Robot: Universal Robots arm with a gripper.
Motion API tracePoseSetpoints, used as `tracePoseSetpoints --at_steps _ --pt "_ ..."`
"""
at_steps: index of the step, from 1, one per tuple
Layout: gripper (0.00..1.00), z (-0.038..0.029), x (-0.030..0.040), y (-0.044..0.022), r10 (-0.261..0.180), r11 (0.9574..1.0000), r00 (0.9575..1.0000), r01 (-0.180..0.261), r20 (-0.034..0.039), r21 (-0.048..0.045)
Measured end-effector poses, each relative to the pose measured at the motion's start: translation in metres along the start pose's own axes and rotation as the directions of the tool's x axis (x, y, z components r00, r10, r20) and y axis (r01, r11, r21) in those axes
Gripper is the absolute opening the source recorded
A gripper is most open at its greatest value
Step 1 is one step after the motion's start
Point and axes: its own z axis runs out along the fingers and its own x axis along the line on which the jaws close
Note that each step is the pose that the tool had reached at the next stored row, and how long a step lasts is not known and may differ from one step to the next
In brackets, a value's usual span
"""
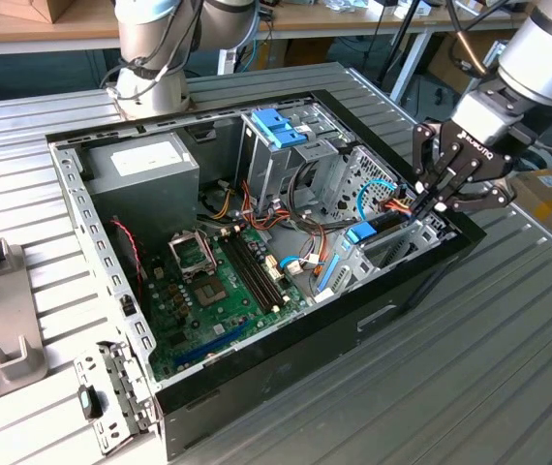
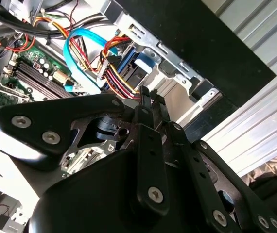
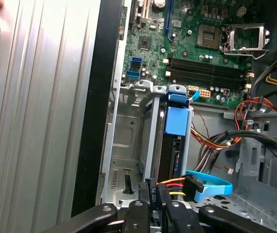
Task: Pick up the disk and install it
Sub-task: 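Insert the first disk wire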
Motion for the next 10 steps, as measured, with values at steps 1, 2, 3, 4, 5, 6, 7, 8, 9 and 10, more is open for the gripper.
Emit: tracePoseSetpoints --at_steps 1,2,3,4,5,6,7,8,9,10 --pt "0.19 0.0 -0.0001 0.0005 0.0 1.0 1.0 0.0 0.0 0.0" --pt "0.19 0.0001 -0.0003 0.001 0.0 1.0 1.0 0.0 0.0 0.0" --pt "0.19 0.0002 -0.0011 0.0022 0.0 1.0 1.0 0.0 -0.0002 0.0" --pt "0.19 0.0004 -0.0021 0.0028 0.0 1.0 1.0 0.0 -0.0001 0.0" --pt "0.19 0.0006 -0.0031 0.0033 0.0 1.0 1.0 0.0 0.0 0.0" --pt "0.19 0.0008 -0.0041 0.0037 0.0 1.0 1.0 0.0 0.0 0.0" --pt "0.19 0.0009 -0.0051 0.0043 0.0 1.0 1.0 0.0 0.0 0.0" --pt "0.19 0.0011 -0.0059 0.0046 0.0 1.0 1.0 0.0 0.0 0.0" --pt "0.19 0.0012 -0.007 0.0054 0.0 1.0 1.0 0.0 0.0 0.0" --pt "0.19 0.0014 -0.0092 0.0066 0.0 1.0 1.0 0.0 -0.0001 0.0"
